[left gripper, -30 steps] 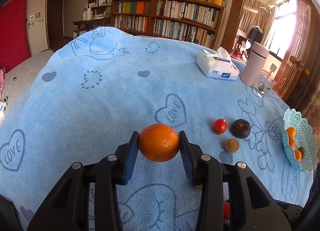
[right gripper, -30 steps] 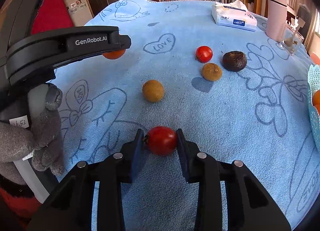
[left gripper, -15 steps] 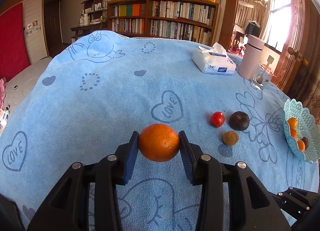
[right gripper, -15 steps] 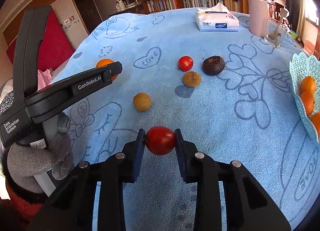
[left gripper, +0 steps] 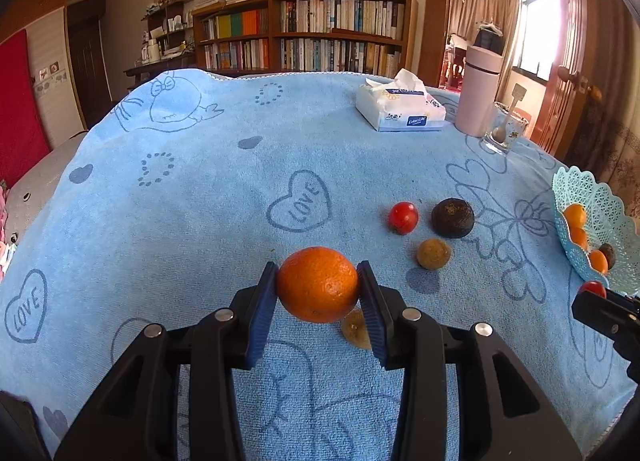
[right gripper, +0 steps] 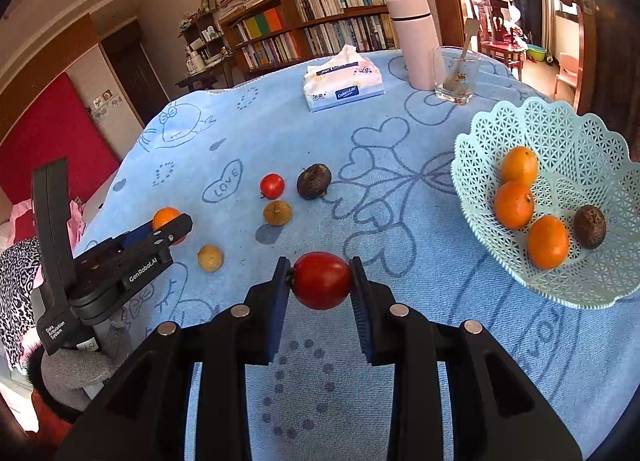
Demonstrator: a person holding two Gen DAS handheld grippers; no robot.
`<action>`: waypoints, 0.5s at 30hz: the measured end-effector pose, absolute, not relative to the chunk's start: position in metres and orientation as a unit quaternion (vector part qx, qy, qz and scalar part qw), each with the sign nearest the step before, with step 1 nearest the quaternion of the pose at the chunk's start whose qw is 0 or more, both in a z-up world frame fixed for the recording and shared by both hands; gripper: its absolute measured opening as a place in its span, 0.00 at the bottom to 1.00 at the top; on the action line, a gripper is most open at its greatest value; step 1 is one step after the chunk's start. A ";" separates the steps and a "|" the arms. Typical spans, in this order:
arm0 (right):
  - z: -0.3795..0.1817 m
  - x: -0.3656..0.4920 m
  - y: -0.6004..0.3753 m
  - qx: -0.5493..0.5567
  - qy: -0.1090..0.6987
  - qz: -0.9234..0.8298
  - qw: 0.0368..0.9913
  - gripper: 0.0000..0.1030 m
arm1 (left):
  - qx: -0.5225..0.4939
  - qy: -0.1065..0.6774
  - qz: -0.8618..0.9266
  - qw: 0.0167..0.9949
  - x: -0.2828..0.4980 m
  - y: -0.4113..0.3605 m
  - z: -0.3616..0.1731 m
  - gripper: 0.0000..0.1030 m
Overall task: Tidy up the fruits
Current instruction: 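Carry the red tomato into the mint-green basket and open the right tool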
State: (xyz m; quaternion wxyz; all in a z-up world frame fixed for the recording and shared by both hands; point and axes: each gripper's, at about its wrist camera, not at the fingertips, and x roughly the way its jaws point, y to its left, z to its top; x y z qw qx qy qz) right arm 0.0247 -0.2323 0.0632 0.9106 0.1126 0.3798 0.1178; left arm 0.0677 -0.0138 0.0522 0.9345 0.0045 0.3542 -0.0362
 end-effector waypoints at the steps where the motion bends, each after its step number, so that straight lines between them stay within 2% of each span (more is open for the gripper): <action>1: 0.065 0.024 -0.240 0.116 0.376 0.110 0.913 0.30 | 0.007 0.354 -0.038 0.934 0.067 -0.017 0.052 0.39; 15: 0.076 0.013 -0.343 0.176 0.334 0.002 0.926 0.30 | 0.047 0.355 -0.076 0.931 0.057 -0.063 0.051 0.39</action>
